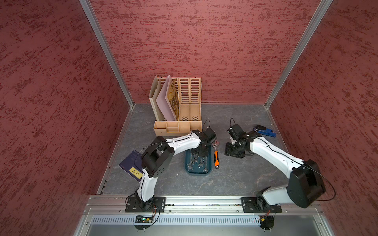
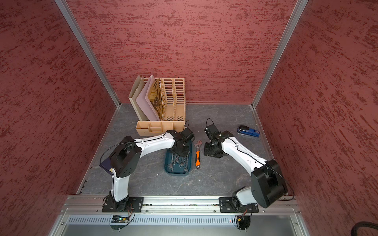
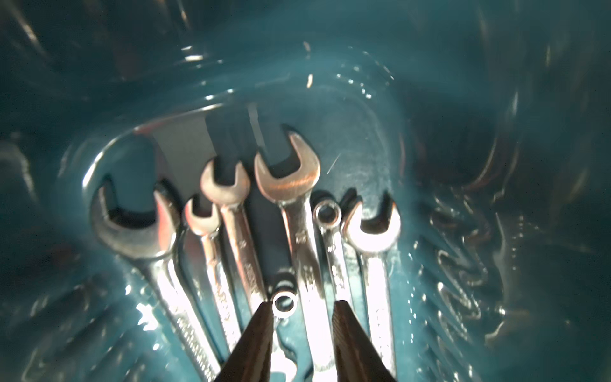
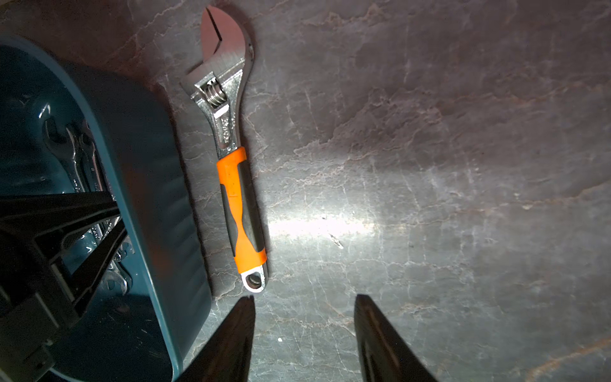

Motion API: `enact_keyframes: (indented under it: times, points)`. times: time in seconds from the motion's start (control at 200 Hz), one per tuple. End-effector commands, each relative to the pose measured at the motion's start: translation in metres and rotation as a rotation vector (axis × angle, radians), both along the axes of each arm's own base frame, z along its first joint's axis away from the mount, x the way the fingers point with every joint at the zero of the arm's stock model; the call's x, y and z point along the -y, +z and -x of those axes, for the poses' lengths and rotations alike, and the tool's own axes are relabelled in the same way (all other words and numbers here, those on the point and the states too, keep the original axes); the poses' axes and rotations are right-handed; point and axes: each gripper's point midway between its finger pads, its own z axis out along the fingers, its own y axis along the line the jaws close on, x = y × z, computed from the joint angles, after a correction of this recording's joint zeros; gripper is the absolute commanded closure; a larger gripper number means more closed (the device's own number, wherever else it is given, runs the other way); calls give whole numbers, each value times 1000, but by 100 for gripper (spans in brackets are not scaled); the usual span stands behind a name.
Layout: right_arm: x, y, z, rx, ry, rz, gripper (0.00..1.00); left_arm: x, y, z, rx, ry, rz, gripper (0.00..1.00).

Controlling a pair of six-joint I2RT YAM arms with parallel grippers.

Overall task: Take out the wrench from the storage box
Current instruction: Pick up the wrench from the storage box.

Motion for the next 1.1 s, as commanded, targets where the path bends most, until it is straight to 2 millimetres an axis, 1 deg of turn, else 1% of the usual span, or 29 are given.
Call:
enact_keyframes:
  times: [0.0, 0.135, 0.26, 0.356, 0.506, 0.671, 0.776, 0.846, 0.912, 0.987, 1.097]
  points:
    - [2, -5, -2, -6, -11, -2, 46, 7, -1, -11, 19, -9, 7, 70]
    - [2, -7, -1, -9, -10, 0, 46, 6, -7, -17, 18, 4, 5, 76]
    - [1, -8, -2, -10, -8, -1, 46, 6, -14, -18, 7, 3, -9, 78]
    - [1, -8, -2, -13, -7, -2, 46, 0, -18, -16, -4, 13, -46, 78]
    - [2, -8, -2, -9, -8, 2, 46, -9, -19, -3, -25, 12, -102, 78]
    - [1, -10, -1, -15, -6, 0, 46, -21, -22, 11, -65, 64, -127, 78]
    - [1, -9, -1, -16, -7, 0, 46, -16, -22, 21, -87, 63, -103, 77]
    - [2, -8, -1, -12, -9, 2, 46, -11, -24, 30, -124, 72, -87, 73]
    - [2, -7, -1, -8, -9, 3, 46, -7, -27, 34, -136, 75, -79, 72]
    - [3, -7, 0, -7, -10, 2, 46, -7, -32, 36, -141, 76, -75, 72]
    - [3, -8, 1, -12, -10, 2, 46, -8, -35, 32, -133, 76, -82, 72]
